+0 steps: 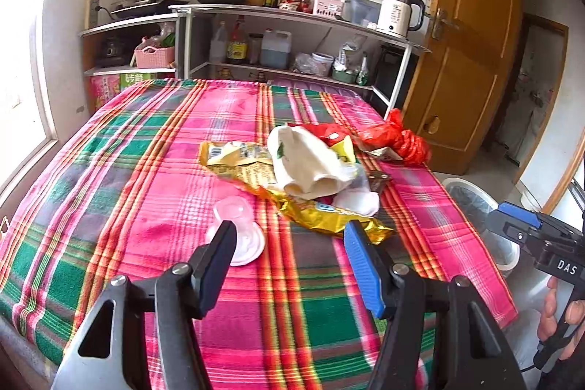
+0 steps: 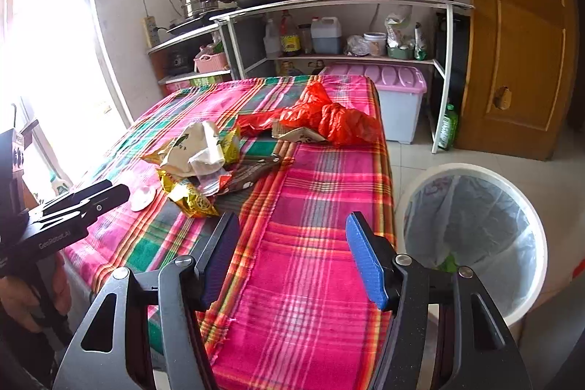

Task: Collect trash
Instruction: 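Grasp the clear plastic cup with the left tool while the right tool grasps the gold wrapper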

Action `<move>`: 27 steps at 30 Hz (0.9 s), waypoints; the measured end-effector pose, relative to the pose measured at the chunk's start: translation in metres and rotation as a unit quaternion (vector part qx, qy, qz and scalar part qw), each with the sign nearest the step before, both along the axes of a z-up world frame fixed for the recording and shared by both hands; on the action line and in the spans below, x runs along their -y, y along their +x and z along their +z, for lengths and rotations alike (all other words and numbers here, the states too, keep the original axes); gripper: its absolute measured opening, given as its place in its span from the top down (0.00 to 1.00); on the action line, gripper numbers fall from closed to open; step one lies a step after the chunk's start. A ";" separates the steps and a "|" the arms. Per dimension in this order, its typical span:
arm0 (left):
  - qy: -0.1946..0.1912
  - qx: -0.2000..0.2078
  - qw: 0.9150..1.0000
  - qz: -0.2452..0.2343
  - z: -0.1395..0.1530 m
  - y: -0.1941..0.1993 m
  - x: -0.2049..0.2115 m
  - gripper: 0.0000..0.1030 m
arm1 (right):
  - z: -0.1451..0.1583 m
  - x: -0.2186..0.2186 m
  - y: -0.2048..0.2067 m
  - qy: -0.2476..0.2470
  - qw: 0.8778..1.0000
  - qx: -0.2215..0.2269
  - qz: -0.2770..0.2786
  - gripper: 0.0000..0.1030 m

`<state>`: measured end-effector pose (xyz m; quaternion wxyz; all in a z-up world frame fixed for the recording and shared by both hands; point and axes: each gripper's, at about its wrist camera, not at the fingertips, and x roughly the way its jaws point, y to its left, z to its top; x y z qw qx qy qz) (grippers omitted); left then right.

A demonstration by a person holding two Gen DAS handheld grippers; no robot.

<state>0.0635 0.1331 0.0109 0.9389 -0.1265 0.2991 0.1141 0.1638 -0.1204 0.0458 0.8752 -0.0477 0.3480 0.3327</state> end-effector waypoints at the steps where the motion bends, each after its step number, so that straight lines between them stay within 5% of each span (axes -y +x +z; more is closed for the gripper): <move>1: -0.002 -0.004 1.000 0.006 -0.003 0.001 -0.006 0.39 | -0.001 -0.005 0.000 -0.001 1.000 -0.002 0.007 0.40; 12: -0.026 -0.052 0.998 0.035 -0.025 0.027 -0.038 0.40 | -0.012 -0.052 0.005 -0.013 0.998 -0.014 0.061 0.40; 17: -0.029 -0.072 0.997 0.026 -0.032 0.036 -0.037 0.63 | -0.019 -0.070 0.008 -0.020 0.996 -0.022 0.083 0.42; 27: -0.043 -0.053 0.998 0.018 -0.027 0.022 -0.040 0.65 | -0.035 -0.109 0.012 -0.039 0.989 -0.034 0.140 0.49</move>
